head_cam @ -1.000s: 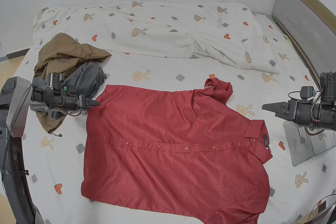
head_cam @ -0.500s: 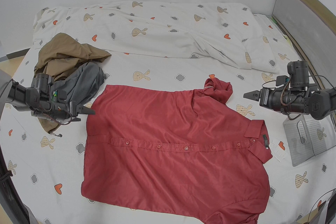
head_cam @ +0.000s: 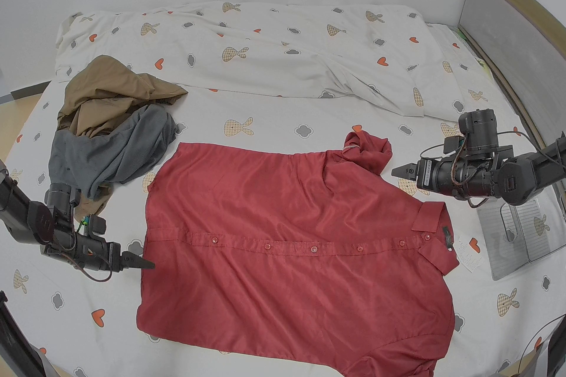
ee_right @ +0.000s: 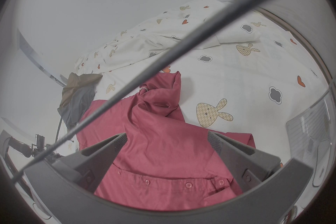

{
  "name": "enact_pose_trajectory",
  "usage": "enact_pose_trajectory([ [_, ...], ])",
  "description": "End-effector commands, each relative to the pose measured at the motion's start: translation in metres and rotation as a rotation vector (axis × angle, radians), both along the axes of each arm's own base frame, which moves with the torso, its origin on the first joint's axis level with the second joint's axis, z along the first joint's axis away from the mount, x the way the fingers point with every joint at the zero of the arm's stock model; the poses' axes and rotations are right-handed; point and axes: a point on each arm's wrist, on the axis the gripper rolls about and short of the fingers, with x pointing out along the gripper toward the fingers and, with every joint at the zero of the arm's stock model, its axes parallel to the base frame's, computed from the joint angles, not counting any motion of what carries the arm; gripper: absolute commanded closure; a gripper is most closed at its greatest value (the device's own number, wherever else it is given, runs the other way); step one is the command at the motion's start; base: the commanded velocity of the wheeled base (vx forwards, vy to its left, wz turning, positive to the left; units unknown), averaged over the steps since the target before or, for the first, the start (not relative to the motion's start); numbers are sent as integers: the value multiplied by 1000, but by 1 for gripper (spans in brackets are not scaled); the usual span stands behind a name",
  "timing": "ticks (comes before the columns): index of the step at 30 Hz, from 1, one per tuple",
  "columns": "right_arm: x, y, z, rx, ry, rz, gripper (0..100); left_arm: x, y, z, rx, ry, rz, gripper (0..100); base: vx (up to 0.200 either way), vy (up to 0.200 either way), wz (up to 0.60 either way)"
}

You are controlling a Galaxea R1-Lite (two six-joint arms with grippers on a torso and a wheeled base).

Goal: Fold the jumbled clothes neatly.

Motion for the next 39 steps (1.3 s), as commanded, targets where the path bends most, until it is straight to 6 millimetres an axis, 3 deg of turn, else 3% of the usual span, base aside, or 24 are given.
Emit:
enact_pose_trajectory([
  [1, -28, -3, 29, 42, -59, 40, 0, -14, 1, -24, 2, 32, 9, 0, 0, 0, 0],
  [8, -50, -7, 54, 77, -87, 80, 0, -17, -4, -52, 18, 49, -21, 0, 0, 0, 0],
  [10, -61, -9, 67, 84, -120, 84, 0, -21, -7, -68, 43, 12, -49, 0, 0, 0, 0],
  [14, -75, -8, 82, 100, -152, 114, 0, -20, -13, -79, 55, -45, -63, 0, 0, 0, 0],
  [22, -81, -9, 86, 109, -149, 129, 0, -17, -30, -61, 19, -81, -61, 0, 0, 0, 0],
  [27, -81, -9, 86, 108, -150, 130, 0, -17, -35, -62, 17, -79, -77, 0, 0, 0, 0],
  [28, -81, -10, 86, 108, -149, 128, 0, -16, -36, -64, 17, -75, -82, 100, 0, 0, 0],
  [39, -80, -10, 84, 107, -143, 127, 0, -22, -26, -66, 100, -43, -6, 100, 0, 0, 0],
])
